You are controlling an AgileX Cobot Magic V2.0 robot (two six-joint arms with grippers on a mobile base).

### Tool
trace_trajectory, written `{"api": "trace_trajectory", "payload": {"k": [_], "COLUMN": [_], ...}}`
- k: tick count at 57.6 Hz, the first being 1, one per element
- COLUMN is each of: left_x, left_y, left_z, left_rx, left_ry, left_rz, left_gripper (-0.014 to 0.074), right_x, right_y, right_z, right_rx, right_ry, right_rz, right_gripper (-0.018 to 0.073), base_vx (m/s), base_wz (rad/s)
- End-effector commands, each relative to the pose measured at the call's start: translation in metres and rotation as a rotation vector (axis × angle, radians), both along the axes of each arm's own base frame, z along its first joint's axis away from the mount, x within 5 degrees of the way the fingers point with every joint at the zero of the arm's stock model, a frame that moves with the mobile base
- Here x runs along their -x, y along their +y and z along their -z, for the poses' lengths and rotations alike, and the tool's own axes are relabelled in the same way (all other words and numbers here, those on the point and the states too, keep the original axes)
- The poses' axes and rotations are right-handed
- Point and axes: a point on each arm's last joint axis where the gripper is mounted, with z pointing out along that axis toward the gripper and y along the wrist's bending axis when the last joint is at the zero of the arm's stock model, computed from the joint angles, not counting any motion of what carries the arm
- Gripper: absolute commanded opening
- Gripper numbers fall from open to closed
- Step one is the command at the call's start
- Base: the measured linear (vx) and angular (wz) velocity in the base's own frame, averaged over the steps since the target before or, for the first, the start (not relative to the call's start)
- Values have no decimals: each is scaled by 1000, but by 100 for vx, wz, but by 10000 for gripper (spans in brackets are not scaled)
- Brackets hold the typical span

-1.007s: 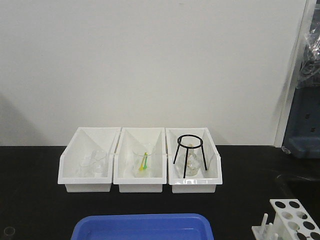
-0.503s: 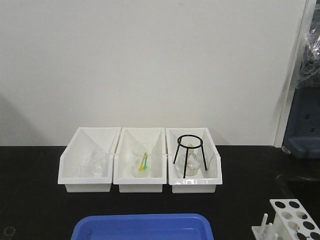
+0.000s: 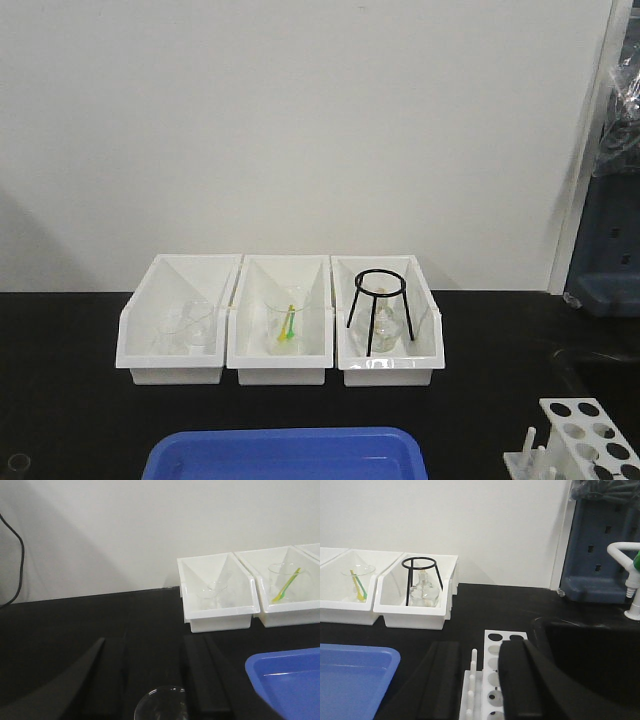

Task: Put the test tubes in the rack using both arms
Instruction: 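Lower the left gripper around the glass test tube in the beaker, then close the left gripper on the test tube and lift it out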

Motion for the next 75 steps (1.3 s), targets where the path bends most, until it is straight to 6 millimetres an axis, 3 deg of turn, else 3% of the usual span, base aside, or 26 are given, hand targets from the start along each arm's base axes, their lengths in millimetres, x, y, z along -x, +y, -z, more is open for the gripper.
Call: {"api": "trace_trajectory", "payload": {"k": [1,9,16,24,31,43,55,75], "left_x": [-2,-2,-8,-19,-32,-58,-86,-111], "left_y": [-1,0,-1,-5,-10,-15,-19,-22], "left_z": [-16,-10,6,19,29,30,50,70], "left_rx": [7,-2,-111,-205,-227,-230,-221,-165], "left_ry": [-95,-32,145,226,229,131,168,166], "left_rz": [7,4,26,88,130,149,160,158], "left_gripper": [461,465,465,465,465,475,501,502], "right_x": [-3,-4,-4,-4,-4,-4,-4,-4], "right_y": [1,1,1,1,1,1,0,0], "right_z": [-21,-21,-20,-19,-19,-19,-19,-16], "right_rx": [6,5,8,9,9,9,10,13], "right_ry": [-135,-139,-131,-127,-127,-127,-121,-92], "right_rz": [-6,-6,-6,-6,-6,-6,-5,-3], "right_gripper": [413,474,477,477,477,477,477,477], "base_vx": [0,0,0,0,0,0,0,0], "base_wz": [0,0,0,0,0,0,0,0]}}
